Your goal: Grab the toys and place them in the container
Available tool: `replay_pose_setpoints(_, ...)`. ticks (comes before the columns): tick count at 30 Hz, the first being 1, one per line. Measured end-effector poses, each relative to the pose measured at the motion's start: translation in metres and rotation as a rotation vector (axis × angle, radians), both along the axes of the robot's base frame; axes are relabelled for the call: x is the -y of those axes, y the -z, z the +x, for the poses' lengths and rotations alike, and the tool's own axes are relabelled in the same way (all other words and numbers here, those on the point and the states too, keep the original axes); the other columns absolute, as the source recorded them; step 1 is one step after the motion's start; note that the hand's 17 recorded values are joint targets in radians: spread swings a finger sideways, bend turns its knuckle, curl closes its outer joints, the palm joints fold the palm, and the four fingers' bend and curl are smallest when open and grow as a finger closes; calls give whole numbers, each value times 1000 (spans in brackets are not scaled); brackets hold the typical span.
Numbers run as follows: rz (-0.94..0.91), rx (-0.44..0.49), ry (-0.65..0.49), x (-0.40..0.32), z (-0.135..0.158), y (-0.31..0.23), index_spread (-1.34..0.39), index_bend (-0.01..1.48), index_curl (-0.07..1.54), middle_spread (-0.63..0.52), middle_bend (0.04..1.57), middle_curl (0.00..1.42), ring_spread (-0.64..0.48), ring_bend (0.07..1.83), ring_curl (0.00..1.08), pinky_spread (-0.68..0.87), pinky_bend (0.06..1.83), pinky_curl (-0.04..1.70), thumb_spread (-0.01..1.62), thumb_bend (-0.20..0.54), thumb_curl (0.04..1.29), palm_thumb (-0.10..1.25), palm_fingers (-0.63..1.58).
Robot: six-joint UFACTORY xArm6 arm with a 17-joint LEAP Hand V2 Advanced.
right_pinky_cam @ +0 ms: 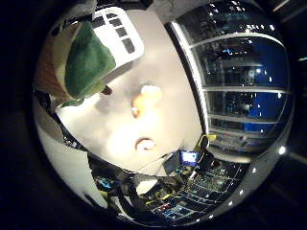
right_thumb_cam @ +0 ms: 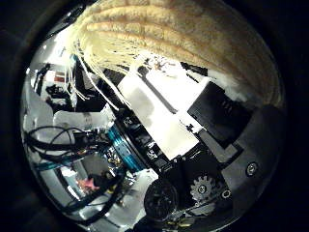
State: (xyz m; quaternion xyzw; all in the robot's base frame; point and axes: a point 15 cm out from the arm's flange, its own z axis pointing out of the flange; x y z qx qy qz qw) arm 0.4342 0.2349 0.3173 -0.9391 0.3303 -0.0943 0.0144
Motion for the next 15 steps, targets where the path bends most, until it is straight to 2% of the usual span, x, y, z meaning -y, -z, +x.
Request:
replay_pose_setpoints(4, 30, 27, 2, -30, 22, 5, -536, 334, 795, -341, 734, 812, -345, 954, 611, -535, 1001, 547, 910, -21, 517, 1039, 993)
replay_pose_setpoints(5, 46, 44, 4, -37, 30, 5, -539, 283, 783, -346, 732, 811, -349, 958, 612, -547, 991, 541, 916, -19, 515, 1038, 947)
replay_pose_setpoints(6, 63, 59, 6, -43, 37, 4, -535, 220, 781, -349, 690, 801, -365, 979, 628, -558, 992, 552, 932, -20, 511, 1032, 783)
replay_pose_setpoints(7, 76, 70, 6, -49, 43, 6, -538, 180, 746, -339, 588, 766, -366, 893, 614, -454, 891, 554, 953, -25, 498, 1020, 305)
replay_pose_setpoints(8, 82, 74, 10, -51, 46, 7, -543, 214, 727, -299, 506, 719, -319, 787, 594, -325, 851, 560, 950, -36, 487, 992, 120)
replay_pose_setpoints(9, 80, 70, 10, -52, 47, 10, -553, 197, 653, -257, 422, 651, -271, 651, 499, -155, 800, 492, 944, -37, 473, 965, 72)
replay_pose_setpoints(10, 76, 67, 11, -51, 48, 13, -551, 193, 597, -180, 317, 575, -165, 536, 426, 66, 769, 446, 920, -38, 458, 930, 21)
replay_pose_setpoints(12, 71, 69, 17, -46, 52, 14, -539, 171, 556, -127, 250, 530, -79, 481, 395, 186, 751, 424, 901, -42, 447, 900, -37)
replay_pose_setpoints(13, 69, 69, 23, -41, 55, 14, -523, 149, 509, -81, 206, 495, 7, 425, 365, 282, 743, 403, 888, -40, 437, 877, -72)
replay_pose_setpoints(15, 67, 71, 38, -31, 60, 13, -507, 135, 445, -32, 175, 453, 86, 380, 338, 371, 726, 378, 882, -37, 426, 850, -78)
